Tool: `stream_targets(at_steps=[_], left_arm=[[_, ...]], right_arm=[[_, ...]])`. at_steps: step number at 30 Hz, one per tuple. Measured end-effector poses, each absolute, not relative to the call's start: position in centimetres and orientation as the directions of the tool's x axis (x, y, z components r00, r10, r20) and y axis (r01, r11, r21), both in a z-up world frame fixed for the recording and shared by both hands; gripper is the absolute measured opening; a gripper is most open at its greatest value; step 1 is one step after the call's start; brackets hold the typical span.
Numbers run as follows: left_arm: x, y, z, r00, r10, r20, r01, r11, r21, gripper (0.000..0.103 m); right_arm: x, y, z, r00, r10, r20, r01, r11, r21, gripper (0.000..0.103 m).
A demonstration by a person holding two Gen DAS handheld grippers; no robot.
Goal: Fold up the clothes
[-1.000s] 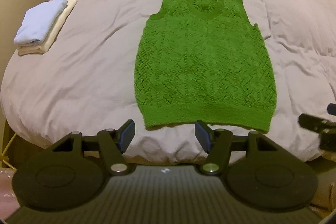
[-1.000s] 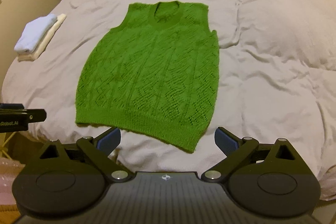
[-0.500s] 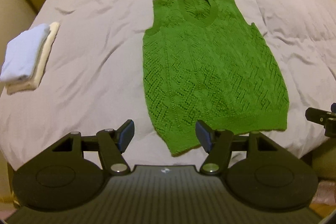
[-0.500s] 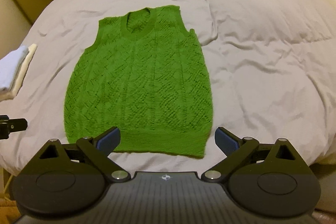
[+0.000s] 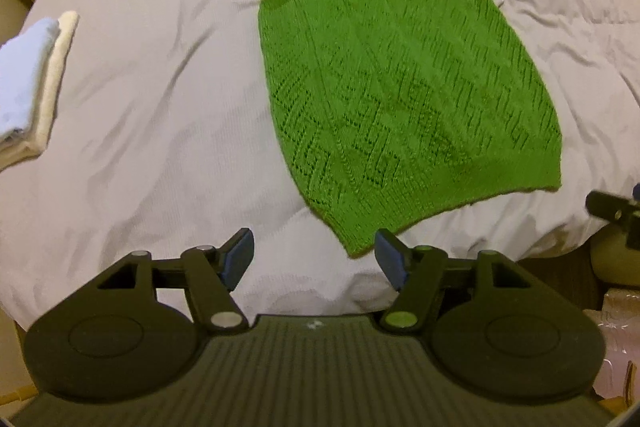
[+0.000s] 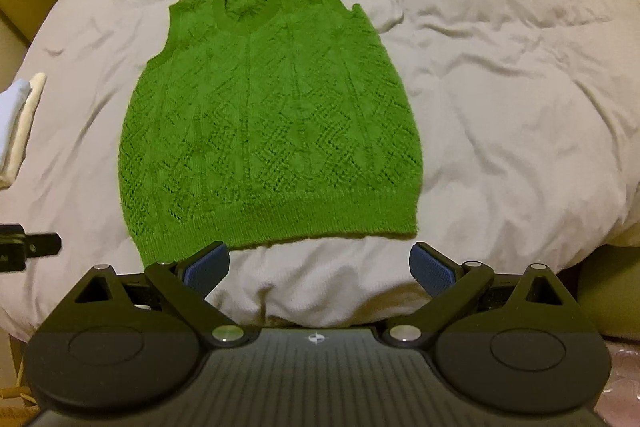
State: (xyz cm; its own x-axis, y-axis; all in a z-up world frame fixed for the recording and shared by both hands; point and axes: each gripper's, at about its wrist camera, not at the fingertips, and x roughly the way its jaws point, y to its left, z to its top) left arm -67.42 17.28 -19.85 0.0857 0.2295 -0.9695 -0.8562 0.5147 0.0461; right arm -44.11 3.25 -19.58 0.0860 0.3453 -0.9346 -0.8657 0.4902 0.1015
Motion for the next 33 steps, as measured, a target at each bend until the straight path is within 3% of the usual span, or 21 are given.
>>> stream_targets(at_steps=[17, 30, 33], left_arm=[[-61.4, 24.5, -22.0, 0.045, 0.239, -0.970, -0.915, 0.400, 0.056, 0.063], [-54.5, 29.4, -26.6, 0.013, 0.210, -0.978, -0.938, 0.342, 0.061, 0.063], [-53.1, 30.8, -27.7, 0.027, 0.213, -0.977, -0.930, 0.362, 0.053, 0.062]], right_arm=[[-38.1, 14.4, -22.6, 0.200, 0.331, -0.922, -0.933, 0.352, -0.076, 0.099], [-28.2, 20.7, -28.2, -0.021, 0.273, -0.962, -0.926, 0.358, 0.122, 0.099], [-27.8, 22.1, -29.4, -0.049, 0.273, -0.961, -0.928, 0.345, 0.145, 0.087]])
